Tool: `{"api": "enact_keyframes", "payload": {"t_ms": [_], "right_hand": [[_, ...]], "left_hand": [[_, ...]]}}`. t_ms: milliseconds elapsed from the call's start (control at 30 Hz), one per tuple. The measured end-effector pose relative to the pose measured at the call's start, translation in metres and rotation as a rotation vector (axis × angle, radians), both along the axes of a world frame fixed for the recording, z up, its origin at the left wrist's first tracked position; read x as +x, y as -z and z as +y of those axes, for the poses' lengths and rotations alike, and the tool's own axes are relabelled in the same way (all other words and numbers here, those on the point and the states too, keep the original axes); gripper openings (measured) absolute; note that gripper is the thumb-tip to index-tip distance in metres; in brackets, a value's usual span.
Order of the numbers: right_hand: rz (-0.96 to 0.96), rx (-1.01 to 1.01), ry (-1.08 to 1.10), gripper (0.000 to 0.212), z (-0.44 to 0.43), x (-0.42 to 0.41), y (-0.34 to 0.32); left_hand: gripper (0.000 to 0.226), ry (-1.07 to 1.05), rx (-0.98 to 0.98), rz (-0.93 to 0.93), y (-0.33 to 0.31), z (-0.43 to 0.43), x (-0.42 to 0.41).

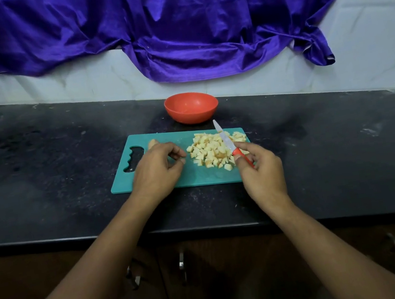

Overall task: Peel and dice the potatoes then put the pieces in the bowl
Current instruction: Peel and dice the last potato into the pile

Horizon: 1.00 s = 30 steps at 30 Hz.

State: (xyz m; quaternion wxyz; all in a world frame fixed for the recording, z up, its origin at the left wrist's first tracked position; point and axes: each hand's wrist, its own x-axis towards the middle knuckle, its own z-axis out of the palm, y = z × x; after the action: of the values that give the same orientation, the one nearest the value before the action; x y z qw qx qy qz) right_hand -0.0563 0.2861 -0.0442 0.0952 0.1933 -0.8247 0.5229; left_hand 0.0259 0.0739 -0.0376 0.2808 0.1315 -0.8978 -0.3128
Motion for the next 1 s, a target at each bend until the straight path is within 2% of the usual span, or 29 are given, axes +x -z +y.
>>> {"api": "enact_keyframes", "payload": {"t_ms": [133, 267, 400, 467, 633, 833, 1000], "right_hand": [[-0.027, -0.098, 0.025, 0.033, 0.003, -0.003, 0.001], [-0.022, -0.086, 0.012, 0.034, 0.002, -0.003, 0.002], [-0.056, -0.195, 0.032, 0.032, 0.002, -0.006, 0.001], [-0.066, -0.236, 0.036, 0.03, 0.002, -0.007, 0.002], [-0.061, -0.246, 0.038, 0.031, 0.001, -0.007, 0.004], [-0.065, -0.236, 0.021, 0.03, 0.002, -0.008, 0.005], [-0.064, -0.234, 0.014, 0.03, 0.002, -0.007, 0.003]], "left_hand": [[0.009, 0.095, -0.065, -0.022, -0.009, 0.021, -0.022], [0.012, 0.032, -0.035, 0.008, -0.018, 0.016, -0.033], [0.01, 0.1, -0.153, -0.064, -0.027, 0.025, -0.039], [0.017, 0.14, -0.201, -0.115, -0.031, 0.038, -0.046], [0.019, 0.097, -0.292, -0.252, -0.029, 0.051, -0.068], [0.018, 0.111, -0.311, -0.274, -0.026, 0.047, -0.065], [0.018, 0.14, -0.331, -0.218, -0.023, 0.047, -0.056]]}}
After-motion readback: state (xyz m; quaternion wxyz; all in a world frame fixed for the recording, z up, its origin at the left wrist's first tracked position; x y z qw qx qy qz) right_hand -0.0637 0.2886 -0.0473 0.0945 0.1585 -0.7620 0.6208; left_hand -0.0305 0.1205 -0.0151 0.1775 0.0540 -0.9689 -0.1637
